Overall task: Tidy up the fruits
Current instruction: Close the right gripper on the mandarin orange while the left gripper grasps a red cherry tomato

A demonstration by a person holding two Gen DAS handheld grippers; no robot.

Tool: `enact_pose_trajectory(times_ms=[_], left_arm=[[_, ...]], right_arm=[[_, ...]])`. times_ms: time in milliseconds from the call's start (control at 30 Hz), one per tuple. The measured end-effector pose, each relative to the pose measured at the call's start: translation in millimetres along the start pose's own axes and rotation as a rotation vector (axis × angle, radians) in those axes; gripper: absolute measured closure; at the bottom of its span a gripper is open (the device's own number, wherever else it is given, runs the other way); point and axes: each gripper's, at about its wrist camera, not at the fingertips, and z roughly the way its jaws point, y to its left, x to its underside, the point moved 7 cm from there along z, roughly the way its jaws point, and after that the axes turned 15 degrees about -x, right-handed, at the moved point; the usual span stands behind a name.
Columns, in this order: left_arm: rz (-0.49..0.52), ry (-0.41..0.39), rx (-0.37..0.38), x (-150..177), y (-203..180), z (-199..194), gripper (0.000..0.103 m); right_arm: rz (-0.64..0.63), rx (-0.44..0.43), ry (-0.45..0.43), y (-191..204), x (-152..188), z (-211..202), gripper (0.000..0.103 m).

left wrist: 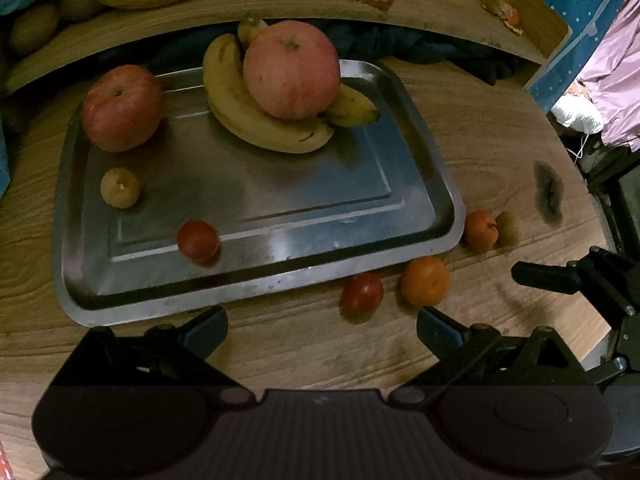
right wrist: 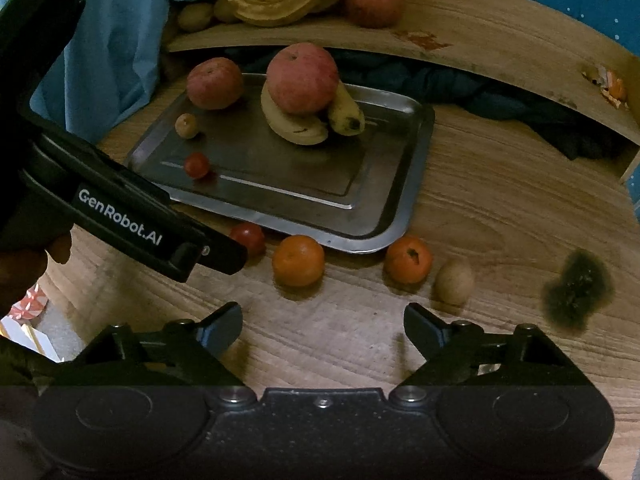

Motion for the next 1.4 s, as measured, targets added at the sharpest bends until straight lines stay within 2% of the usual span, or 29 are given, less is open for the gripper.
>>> enact_pose_trajectory(times_ms=[167, 400, 700, 867, 1033, 1200, 1400], left_arm=[[-0.022, 0.003, 0.019, -2.3, 0.9, 1.9, 0.003], [-0.035, 0.003, 0.034, -2.1, 1.0, 2.7, 0.019], [-0.027, 0.009, 0.048, -2.8, -2.8, 3.1, 0.035], [-0.007, 0.018, 0.052, -0.6, -9.3, 3.8, 0.041], [0.0, 0.018, 0.049, -1.8, -11.2, 4.7, 0.047], [-0.002, 0.017, 0.04, -2.6, -11.7, 6.1, 0.056], [0.011, 0.013, 0.042, -4.3, -14.9, 8.2, 0.06]], right_arm=[[0.001, -0.015, 0.006, -3.3, -2.5, 4.7, 0.023], [-0.02, -0.037, 0.025, -4.2, -4.8, 13.2, 0.023], [-0.057, -0.056, 0.035, -2.1, -8.5, 22.8, 0.029], [-0.071, -0.057, 0.044, -1.4, -10.4, 26.6, 0.036], [-0.075, -0.057, 0.045, -1.6, -10.9, 27.2, 0.048], [-0.069, -0.058, 0.043, -1.9, -11.3, 28.3, 0.052], [-0.067, -0.058, 0.03, -1.6, -13.3, 29.7, 0.056]])
